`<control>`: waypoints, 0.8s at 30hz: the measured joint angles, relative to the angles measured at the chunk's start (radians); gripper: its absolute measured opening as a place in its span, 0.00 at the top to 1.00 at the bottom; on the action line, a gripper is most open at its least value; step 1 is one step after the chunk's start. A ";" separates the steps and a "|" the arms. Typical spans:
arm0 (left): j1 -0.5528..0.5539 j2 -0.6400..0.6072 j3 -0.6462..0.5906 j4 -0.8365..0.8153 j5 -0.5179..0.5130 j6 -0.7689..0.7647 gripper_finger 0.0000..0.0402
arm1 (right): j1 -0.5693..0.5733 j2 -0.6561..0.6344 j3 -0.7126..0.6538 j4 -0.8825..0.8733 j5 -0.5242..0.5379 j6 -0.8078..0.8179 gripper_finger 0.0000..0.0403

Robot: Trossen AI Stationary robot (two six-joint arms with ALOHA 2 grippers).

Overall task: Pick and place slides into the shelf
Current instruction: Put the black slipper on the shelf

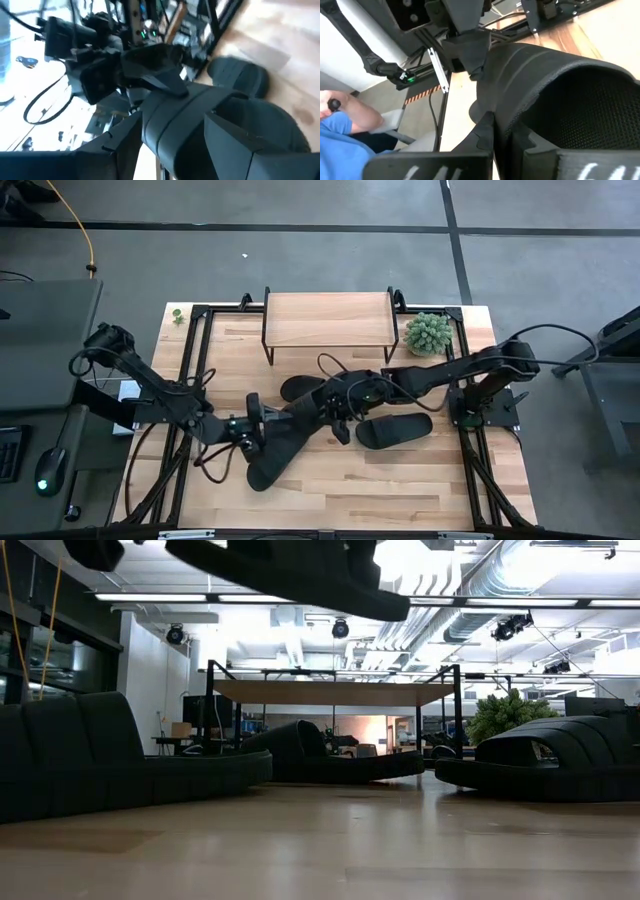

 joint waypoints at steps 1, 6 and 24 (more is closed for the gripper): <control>0.000 0.016 0.013 -0.014 -0.020 0.001 0.51 | -0.002 0.007 0.000 0.009 -0.003 0.000 0.99; 0.000 0.103 0.093 -0.097 -0.077 0.001 0.51 | -0.011 0.023 0.000 0.021 -0.019 -0.001 0.99; -0.040 0.194 0.166 -0.207 -0.201 0.002 0.51 | -0.033 0.011 0.000 -0.002 -0.091 0.021 0.99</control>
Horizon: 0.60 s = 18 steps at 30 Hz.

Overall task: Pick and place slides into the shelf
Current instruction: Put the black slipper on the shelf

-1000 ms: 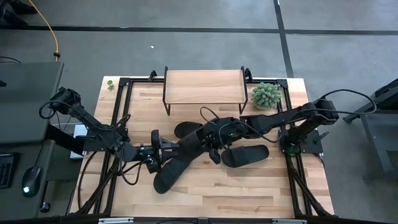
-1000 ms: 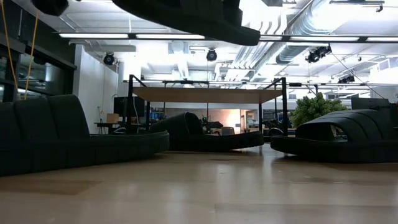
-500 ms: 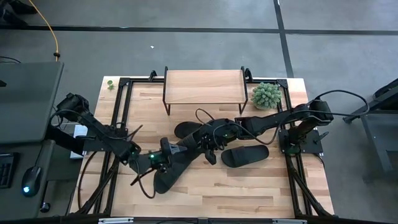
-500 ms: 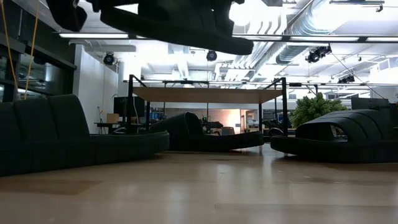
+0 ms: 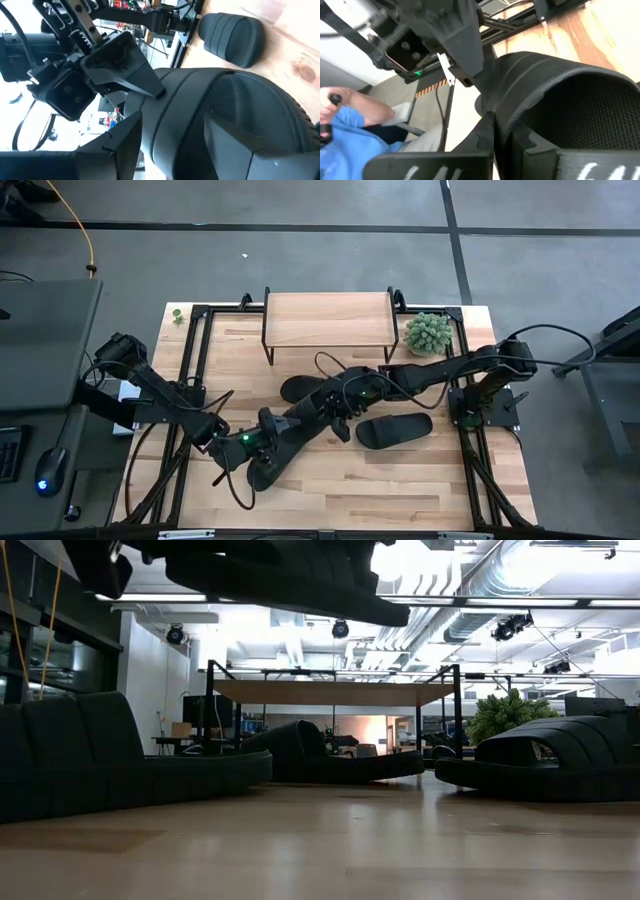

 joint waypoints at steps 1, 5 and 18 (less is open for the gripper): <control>0.001 0.000 0.000 -0.001 -0.001 0.000 0.51 | -0.004 -0.002 0.000 -0.004 -0.004 0.000 0.99; 0.004 0.000 0.000 -0.008 -0.004 -0.003 0.51 | -0.005 -0.003 0.000 -0.003 -0.006 0.005 0.99; 0.002 0.000 0.000 0.030 -0.033 0.013 0.51 | 0.044 -0.004 0.000 0.021 0.051 0.007 0.99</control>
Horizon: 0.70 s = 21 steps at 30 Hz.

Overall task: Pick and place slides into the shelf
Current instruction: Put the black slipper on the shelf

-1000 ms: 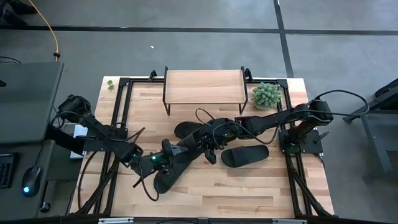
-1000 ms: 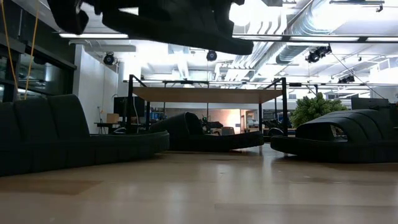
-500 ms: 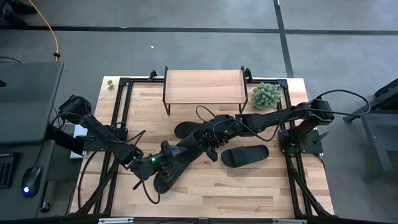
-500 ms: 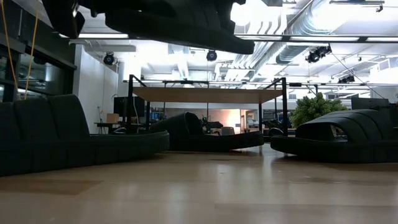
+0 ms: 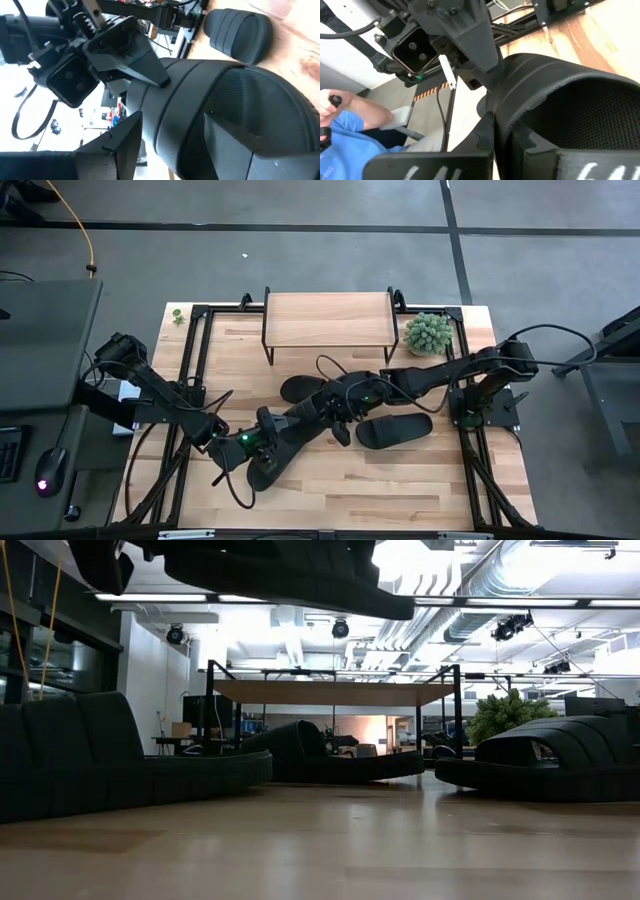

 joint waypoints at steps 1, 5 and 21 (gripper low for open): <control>0.000 0.000 0.000 0.005 -0.001 0.003 0.51 | 0.002 -0.001 0.000 0.002 0.000 0.000 0.99; 0.000 0.000 0.000 0.007 -0.001 0.006 0.51 | 0.005 -0.001 0.000 0.003 0.000 0.001 0.99; 0.000 0.000 -0.001 0.023 0.013 0.030 0.86 | 0.007 -0.002 0.000 0.023 -0.038 0.018 0.99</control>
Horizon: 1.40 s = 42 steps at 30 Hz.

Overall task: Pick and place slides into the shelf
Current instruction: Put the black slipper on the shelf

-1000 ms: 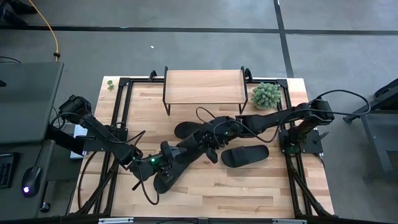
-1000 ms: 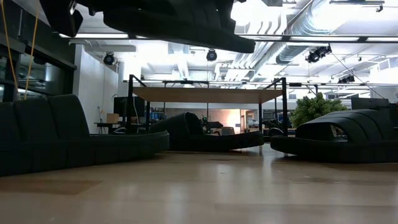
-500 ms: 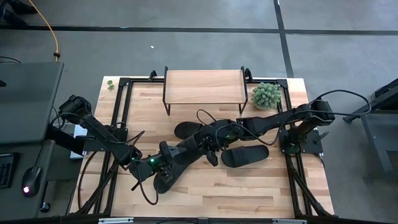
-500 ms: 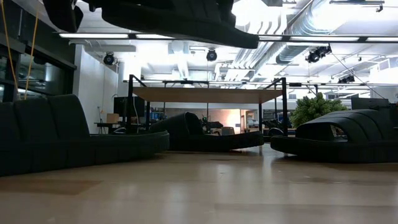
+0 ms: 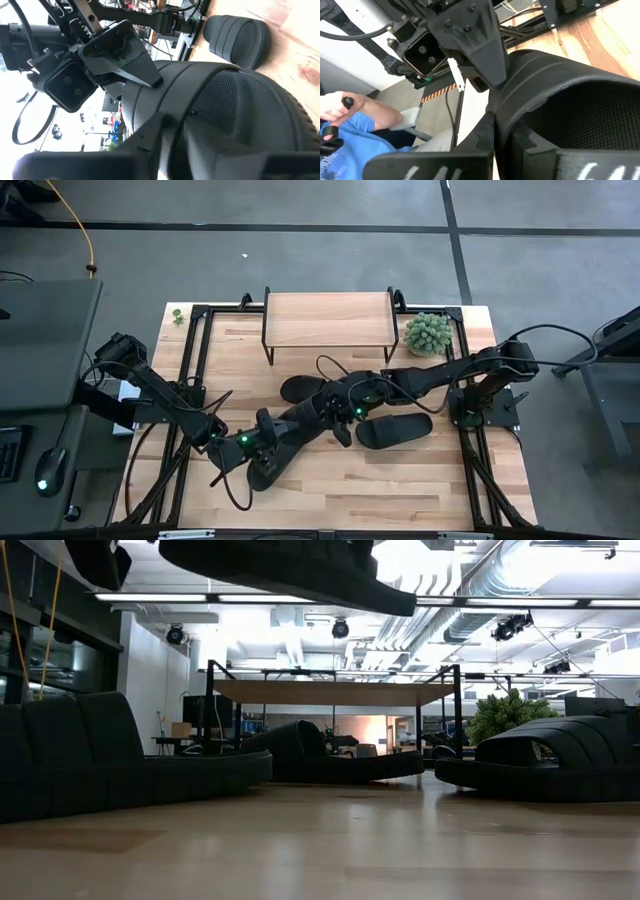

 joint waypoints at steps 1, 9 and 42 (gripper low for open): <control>0.000 0.000 0.000 0.000 0.000 0.002 0.90 | 0.001 0.000 0.000 0.000 0.000 0.001 0.99; -0.001 0.000 0.000 0.014 -0.018 0.006 0.95 | 0.002 -0.001 0.002 -0.005 -0.002 -0.010 0.99; 0.003 0.001 -0.001 0.014 -0.195 0.009 1.00 | -0.051 -0.058 0.078 -0.300 0.342 -0.204 0.42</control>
